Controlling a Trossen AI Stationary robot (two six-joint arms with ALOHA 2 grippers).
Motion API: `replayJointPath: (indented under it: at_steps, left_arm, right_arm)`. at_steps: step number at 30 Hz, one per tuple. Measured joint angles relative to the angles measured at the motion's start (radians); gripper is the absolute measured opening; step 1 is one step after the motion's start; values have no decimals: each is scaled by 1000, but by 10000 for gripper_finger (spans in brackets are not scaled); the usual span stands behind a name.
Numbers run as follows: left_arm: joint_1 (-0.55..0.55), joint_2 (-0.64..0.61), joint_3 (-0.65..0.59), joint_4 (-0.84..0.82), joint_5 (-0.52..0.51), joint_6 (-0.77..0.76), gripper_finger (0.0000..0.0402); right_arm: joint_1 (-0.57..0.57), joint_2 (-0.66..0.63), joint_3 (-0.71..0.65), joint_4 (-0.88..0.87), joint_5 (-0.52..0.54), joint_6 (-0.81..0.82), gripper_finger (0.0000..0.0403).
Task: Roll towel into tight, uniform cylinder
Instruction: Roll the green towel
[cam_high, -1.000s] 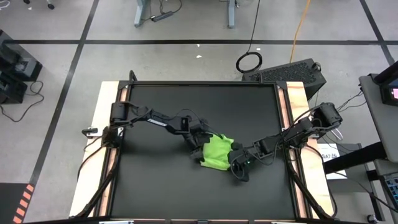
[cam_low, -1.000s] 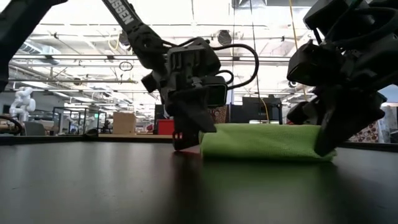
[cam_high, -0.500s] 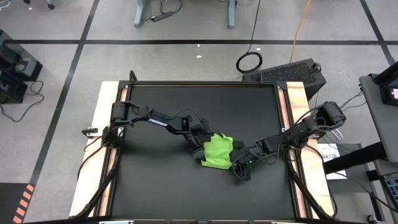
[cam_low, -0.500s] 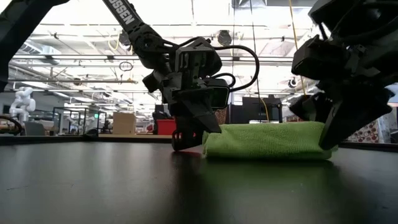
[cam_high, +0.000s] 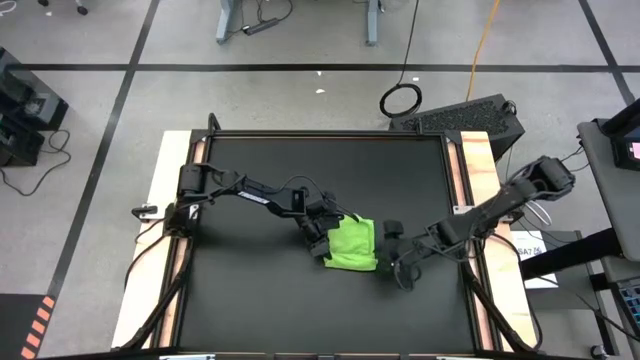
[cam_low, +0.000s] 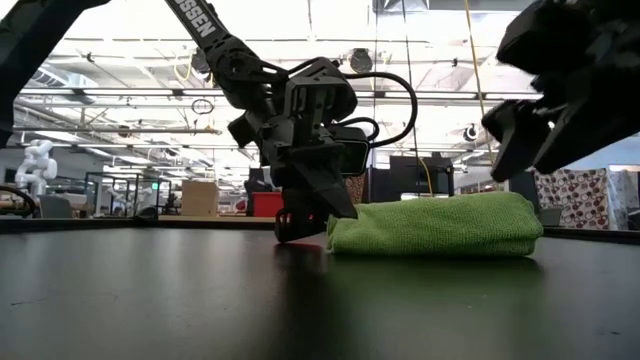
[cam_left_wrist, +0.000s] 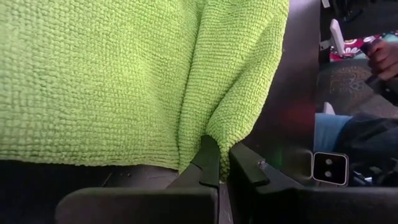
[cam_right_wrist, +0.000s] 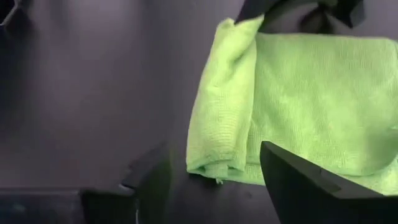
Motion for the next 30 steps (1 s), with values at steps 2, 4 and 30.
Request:
replayJointPath:
  at_steps: [2,4,30]
  left_arm:
    - [0,0,0,0,-3,0,9]
    - [0,0,0,0,-8,-1,8]
    - [0,-2,1,-45,-85,13,15]
  right_arm:
    - [24,-3,0,9,27,-7,230]
    - [50,6,0,23,71,-14,230]
    - [49,317,3,191,231,-134,206]
